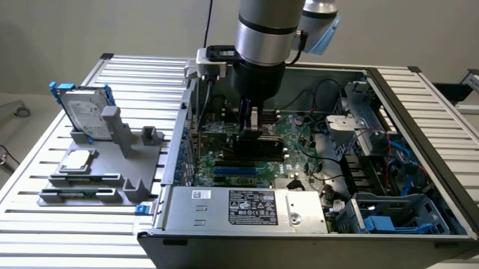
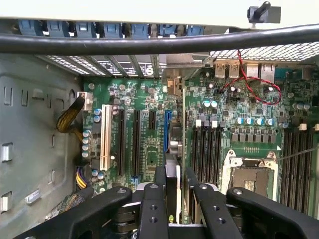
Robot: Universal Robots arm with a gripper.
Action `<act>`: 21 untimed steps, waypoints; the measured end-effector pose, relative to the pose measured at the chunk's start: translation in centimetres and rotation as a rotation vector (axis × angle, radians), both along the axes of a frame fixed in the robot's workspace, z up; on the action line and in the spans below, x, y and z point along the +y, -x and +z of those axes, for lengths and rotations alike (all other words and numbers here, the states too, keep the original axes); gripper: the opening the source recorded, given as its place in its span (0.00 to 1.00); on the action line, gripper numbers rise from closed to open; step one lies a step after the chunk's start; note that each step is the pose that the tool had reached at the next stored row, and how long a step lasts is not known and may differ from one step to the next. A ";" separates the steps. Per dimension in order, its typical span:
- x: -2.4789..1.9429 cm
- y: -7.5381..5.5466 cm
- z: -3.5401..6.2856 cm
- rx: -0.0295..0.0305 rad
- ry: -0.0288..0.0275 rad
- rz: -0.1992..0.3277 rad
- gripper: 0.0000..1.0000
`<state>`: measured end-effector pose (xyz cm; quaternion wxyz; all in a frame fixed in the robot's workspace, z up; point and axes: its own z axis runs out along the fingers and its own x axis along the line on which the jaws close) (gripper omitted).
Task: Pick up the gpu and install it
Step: 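Insert the gpu into the slot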
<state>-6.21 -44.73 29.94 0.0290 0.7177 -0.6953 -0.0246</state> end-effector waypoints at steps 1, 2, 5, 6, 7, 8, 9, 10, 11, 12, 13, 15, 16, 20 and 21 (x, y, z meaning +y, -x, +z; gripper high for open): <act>0.00 0.0 -0.02 -0.0001 0.0000 0.000 0.26; 0.00 0.1 -0.10 -0.0021 -0.0004 -0.001 0.26; -0.08 0.3 -0.34 -0.0103 0.0000 -0.004 0.26; -0.13 0.3 -0.40 -0.0119 0.0000 -0.005 0.26; -0.17 0.3 -0.47 -0.0139 -0.0003 -0.006 0.26; -0.22 0.4 -0.51 -0.0156 -0.0002 -0.006 0.26; -0.30 0.5 -0.56 -0.0173 -0.0001 -0.006 0.26; -0.39 0.6 -0.60 -0.0185 -0.0001 -0.006 0.26; -0.47 0.7 -0.65 -0.0196 -0.0002 -0.006 0.26; -0.52 0.7 -0.69 -0.0201 -0.0002 -0.006 0.26; -0.56 0.7 -0.71 -0.0201 -0.0002 -0.006 0.26; -0.66 0.7 -0.72 -0.0201 -0.0001 -0.006 0.26; -0.73 0.7 -0.77 -0.0201 0.0000 -0.006 0.26; -0.97 0.9 -1.10 -0.0208 -0.0004 -0.006 0.26; -0.98 0.9 -1.17 -0.0208 -0.0004 -0.006 0.26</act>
